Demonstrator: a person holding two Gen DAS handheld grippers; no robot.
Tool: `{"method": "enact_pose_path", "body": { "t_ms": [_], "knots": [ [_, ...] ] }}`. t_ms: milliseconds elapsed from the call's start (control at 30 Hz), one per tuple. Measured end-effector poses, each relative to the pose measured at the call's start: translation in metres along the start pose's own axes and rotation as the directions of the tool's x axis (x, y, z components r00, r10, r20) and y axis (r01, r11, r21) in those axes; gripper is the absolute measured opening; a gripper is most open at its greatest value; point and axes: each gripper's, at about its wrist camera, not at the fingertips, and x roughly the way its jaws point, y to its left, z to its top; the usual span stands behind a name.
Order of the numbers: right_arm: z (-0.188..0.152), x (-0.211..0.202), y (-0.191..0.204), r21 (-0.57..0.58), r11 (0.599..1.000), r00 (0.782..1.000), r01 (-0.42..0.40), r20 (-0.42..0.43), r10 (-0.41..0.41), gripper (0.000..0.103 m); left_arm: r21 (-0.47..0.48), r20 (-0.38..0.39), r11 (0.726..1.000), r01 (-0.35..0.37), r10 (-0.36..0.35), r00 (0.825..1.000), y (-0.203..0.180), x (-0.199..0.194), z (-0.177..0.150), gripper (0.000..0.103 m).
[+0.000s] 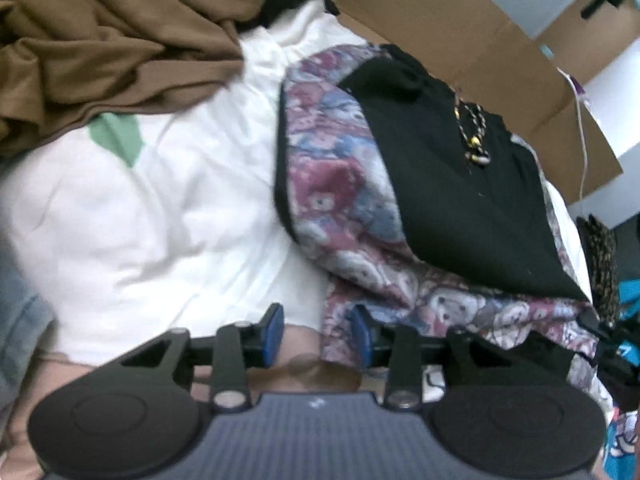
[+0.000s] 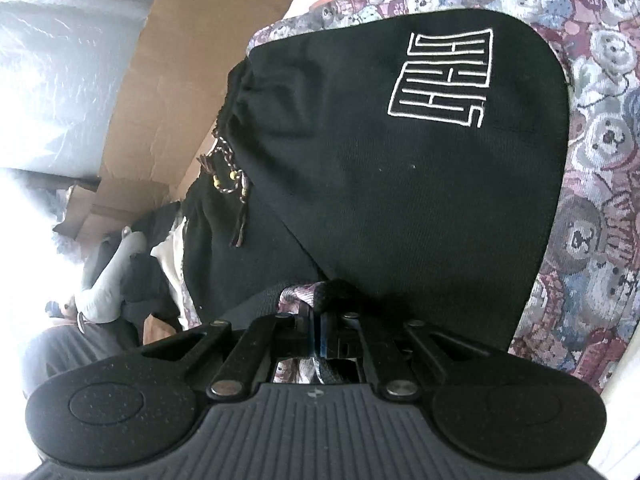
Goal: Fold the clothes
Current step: 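Lift the black shorts by the leg hems with both grippers off the sheet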
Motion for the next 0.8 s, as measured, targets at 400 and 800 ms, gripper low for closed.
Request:
{"method": "enact_pose_path", "body": {
  "t_ms": [400,800],
  "knots": [
    [-0.013,-0.004,0.000,-0.064,0.998,0.997,0.001,-0.074,-0.006,0.000,0.048,0.011,0.999,0.020,-0.020,1.000,-0.006,-0.036,-0.004,0.006],
    [-0.064,-0.005,0.026,-0.252,0.968,0.964,0.016,-0.252,-0.082,0.000,-0.023,0.143,0.998,-0.064,0.066,0.987,0.010,-0.119,-0.001,0.006]
  ]
}}
